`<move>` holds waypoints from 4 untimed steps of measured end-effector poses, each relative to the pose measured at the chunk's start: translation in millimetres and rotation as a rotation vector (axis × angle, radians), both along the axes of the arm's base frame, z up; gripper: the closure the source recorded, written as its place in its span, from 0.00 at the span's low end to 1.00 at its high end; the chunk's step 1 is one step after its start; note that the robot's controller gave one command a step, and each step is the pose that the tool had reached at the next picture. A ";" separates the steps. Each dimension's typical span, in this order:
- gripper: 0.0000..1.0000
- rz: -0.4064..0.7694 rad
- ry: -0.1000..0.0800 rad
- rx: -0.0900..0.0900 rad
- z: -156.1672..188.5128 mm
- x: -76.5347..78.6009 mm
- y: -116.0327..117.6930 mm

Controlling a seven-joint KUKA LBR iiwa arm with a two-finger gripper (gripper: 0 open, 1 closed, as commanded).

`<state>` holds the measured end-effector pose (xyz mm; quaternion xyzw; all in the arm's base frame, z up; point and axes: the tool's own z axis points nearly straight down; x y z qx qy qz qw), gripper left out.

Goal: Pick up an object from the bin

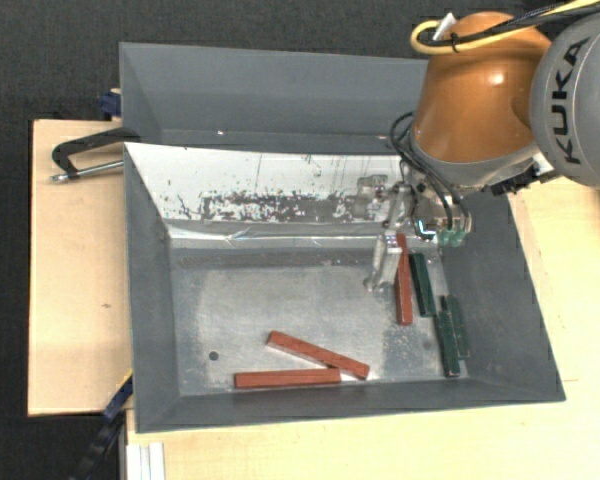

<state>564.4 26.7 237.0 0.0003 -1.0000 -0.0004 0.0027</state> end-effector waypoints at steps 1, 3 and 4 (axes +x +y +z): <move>0.00 -0.001 -0.009 0.001 4.8 1.4 0.0; 0.00 0.077 -0.005 0.000 -76.8 -28.0 66.4; 0.00 0.124 -0.009 0.007 -103.9 -45.8 80.9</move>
Offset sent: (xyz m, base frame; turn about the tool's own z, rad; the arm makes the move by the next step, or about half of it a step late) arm -0.0652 0.0266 -0.1670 -0.1895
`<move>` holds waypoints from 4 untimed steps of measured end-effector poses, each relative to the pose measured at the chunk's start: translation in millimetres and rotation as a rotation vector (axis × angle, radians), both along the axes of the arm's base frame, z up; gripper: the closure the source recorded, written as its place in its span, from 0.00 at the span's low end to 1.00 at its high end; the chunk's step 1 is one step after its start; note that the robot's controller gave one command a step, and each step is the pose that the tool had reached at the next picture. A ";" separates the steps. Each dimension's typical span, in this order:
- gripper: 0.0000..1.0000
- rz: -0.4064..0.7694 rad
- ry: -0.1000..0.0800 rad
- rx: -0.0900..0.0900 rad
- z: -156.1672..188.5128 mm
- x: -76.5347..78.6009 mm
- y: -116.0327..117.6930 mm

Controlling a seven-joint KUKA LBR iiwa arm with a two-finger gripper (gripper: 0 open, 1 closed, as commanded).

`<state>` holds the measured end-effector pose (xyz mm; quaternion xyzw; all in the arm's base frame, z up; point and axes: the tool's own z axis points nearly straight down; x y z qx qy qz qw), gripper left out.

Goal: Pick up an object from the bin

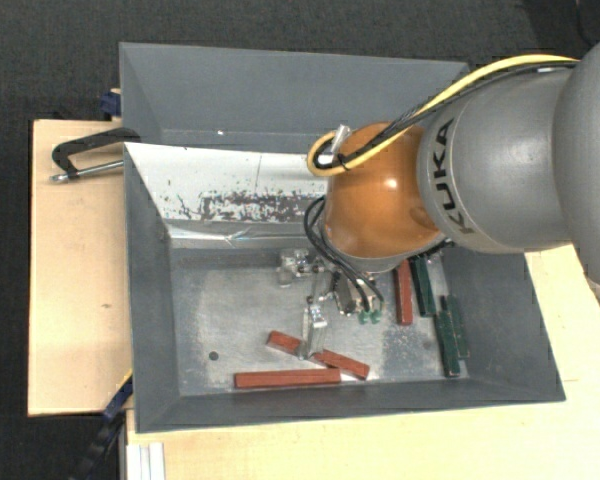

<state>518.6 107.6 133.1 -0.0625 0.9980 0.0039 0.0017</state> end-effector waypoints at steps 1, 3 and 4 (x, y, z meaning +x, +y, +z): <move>0.00 -0.094 0.002 -0.011 -36.1 -3.4 -14.8; 1.00 -0.043 0.003 -0.007 -62.7 -13.7 -26.7; 0.00 -0.087 0.003 -0.007 35.5 -10.9 -46.1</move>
Offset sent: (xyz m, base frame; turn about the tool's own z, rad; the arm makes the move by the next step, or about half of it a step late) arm -0.0141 -0.0273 -0.0631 0.0418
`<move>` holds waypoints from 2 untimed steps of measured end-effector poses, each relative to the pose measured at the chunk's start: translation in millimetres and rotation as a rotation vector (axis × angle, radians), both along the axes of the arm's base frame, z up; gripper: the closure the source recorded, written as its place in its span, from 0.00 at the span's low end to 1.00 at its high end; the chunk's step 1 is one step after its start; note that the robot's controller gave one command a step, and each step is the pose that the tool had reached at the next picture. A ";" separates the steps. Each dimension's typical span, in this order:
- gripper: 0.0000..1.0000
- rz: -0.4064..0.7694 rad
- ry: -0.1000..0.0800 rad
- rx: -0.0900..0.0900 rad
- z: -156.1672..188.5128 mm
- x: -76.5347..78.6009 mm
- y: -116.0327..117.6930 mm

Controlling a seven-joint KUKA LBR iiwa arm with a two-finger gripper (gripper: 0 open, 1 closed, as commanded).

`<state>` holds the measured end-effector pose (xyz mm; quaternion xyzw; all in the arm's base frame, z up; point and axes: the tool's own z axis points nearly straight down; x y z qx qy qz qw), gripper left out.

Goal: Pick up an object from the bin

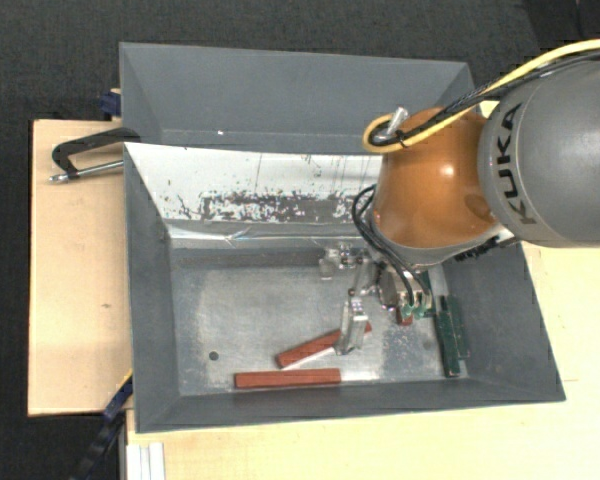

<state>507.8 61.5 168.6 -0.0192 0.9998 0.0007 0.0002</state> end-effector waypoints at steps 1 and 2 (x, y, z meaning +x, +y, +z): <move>0.00 -0.020 -0.014 0.001 46.2 4.1 -8.8; 0.00 0.084 -0.006 -0.001 11.3 1.1 -4.1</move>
Offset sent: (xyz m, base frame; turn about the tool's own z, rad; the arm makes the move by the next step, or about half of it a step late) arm -0.0069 0.0090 -0.0986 -0.4260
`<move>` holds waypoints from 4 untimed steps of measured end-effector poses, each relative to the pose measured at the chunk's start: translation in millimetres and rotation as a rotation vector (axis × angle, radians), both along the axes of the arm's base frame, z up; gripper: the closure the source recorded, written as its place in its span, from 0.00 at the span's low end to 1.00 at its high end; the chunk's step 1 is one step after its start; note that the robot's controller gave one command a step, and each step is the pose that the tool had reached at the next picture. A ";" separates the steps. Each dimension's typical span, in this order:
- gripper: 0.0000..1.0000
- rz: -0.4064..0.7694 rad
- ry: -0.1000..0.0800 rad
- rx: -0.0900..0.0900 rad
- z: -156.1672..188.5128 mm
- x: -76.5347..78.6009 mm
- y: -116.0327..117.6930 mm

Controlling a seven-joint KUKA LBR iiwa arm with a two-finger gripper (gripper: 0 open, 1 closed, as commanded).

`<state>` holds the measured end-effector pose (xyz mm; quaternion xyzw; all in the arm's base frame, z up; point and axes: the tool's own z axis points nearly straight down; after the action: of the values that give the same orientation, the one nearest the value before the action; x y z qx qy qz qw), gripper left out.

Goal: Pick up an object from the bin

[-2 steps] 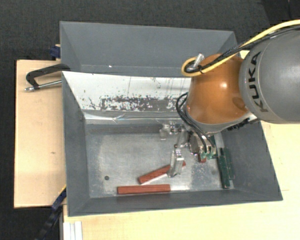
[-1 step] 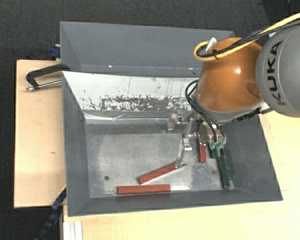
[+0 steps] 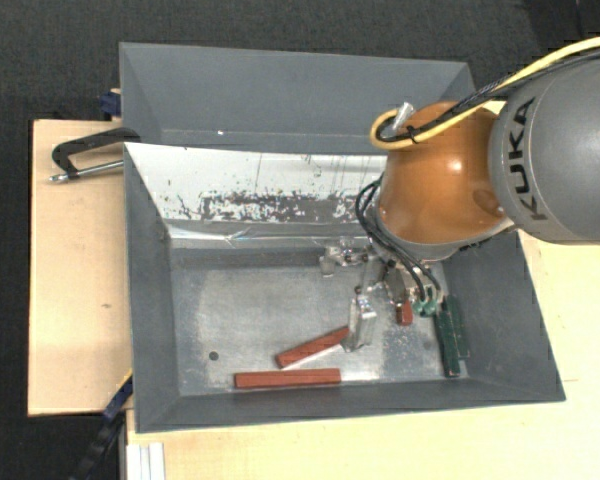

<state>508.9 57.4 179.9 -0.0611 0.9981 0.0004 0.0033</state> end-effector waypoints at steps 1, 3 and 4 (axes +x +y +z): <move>1.00 0.308 0.005 -0.001 -105.2 31.5 -22.2; 0.00 0.681 -0.005 -0.001 -85.5 63.9 43.2; 0.00 0.682 -0.002 -0.002 -86.1 63.6 41.7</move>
Offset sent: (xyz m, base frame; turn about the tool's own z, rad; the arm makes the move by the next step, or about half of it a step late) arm 0.0000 0.0000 0.0000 0.0000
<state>572.4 99.1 93.7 -0.3912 0.9203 0.0005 0.0037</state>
